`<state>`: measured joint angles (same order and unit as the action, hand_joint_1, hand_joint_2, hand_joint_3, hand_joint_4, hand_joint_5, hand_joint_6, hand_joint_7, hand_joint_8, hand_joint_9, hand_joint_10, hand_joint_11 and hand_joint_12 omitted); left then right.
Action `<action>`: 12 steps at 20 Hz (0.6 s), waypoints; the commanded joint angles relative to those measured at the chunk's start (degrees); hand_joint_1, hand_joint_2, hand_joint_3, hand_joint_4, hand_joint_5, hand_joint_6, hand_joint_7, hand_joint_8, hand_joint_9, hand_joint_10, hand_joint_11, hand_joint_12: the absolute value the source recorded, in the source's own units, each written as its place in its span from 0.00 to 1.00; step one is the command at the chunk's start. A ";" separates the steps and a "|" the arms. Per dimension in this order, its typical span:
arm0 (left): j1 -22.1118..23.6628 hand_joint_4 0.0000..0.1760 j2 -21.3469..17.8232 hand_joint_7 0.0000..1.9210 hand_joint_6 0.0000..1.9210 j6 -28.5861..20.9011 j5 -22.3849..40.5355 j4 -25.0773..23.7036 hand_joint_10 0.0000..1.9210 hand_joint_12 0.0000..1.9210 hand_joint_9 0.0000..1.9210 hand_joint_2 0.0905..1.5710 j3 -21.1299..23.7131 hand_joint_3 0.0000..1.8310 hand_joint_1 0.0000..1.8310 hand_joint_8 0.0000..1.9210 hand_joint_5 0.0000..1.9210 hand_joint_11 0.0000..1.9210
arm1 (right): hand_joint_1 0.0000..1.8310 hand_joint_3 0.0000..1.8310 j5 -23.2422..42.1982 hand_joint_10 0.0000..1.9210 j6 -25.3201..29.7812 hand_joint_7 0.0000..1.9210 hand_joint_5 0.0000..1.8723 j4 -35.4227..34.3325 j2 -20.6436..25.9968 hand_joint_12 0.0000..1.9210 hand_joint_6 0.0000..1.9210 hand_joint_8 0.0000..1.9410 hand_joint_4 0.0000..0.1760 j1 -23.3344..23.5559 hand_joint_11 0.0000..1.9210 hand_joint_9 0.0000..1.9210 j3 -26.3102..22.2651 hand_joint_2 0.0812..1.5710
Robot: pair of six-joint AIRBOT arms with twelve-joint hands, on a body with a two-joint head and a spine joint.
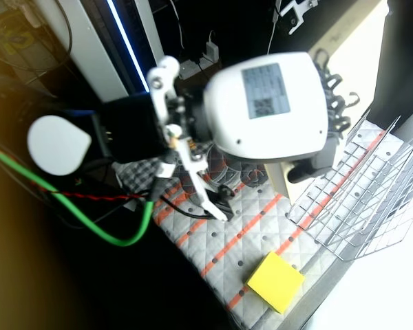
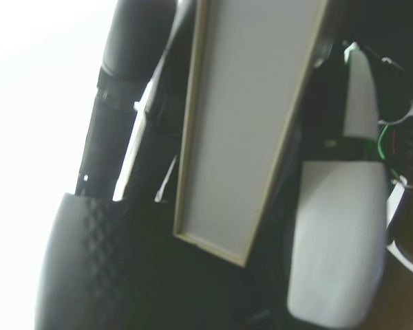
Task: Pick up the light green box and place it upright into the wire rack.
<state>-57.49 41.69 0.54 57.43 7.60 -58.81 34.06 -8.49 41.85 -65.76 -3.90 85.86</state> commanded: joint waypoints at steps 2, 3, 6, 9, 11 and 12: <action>0.54 0.41 0.37 0.22 0.00 -0.54 6.63 1.19 0.00 0.46 0.23 0.72 -0.49 0.00 0.28 0.00 0.27 0.04 | 0.62 0.00 5.42 0.01 -0.21 0.81 0.49 -3.19 0.45 0.45 0.56 0.00 0.00 2.68 0.72 0.90 0.09 0.72; 0.61 0.25 0.58 0.22 0.00 -0.54 6.51 1.19 0.00 0.44 0.24 0.72 -0.60 0.00 0.31 0.00 0.28 0.06 | 0.62 0.00 5.33 0.00 -0.54 0.79 0.48 -2.83 0.24 0.51 0.57 0.00 0.00 3.57 0.68 0.88 0.19 0.72; 0.72 0.26 0.65 0.22 0.00 -0.54 6.35 1.19 0.00 0.41 0.24 0.72 -0.65 0.00 0.31 0.00 0.28 0.07 | 0.63 0.00 4.32 0.00 -0.77 0.79 0.50 -1.84 -0.55 0.47 0.55 0.00 0.00 3.61 0.69 0.88 0.54 0.71; 0.75 0.17 0.67 0.22 0.00 -0.54 6.44 1.18 0.00 0.41 0.24 0.72 -0.66 0.00 0.31 0.00 0.28 0.07 | 0.64 0.00 3.44 0.00 -0.77 0.80 0.53 -0.97 -1.07 0.43 0.49 0.00 0.00 3.61 0.72 0.88 0.91 0.69; 0.84 0.15 0.68 0.22 0.00 -0.54 6.46 1.13 0.00 0.41 0.23 0.72 -0.68 0.00 0.30 0.00 0.29 0.07 | 0.63 0.00 3.11 0.00 -0.77 0.80 0.53 -0.82 -1.76 0.40 0.50 0.00 0.00 3.53 0.72 0.88 1.29 0.69; 0.93 0.13 0.75 0.22 0.00 -0.54 6.46 1.03 0.00 0.41 0.23 0.72 -0.72 0.00 0.31 0.00 0.29 0.07 | 0.63 0.00 2.92 0.00 -0.77 0.80 0.51 -0.77 -2.26 0.40 0.52 0.00 0.00 3.41 0.72 0.88 1.53 0.70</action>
<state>-57.47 42.35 0.54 56.99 7.53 -59.22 32.21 -9.26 43.99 -68.20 -1.06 87.24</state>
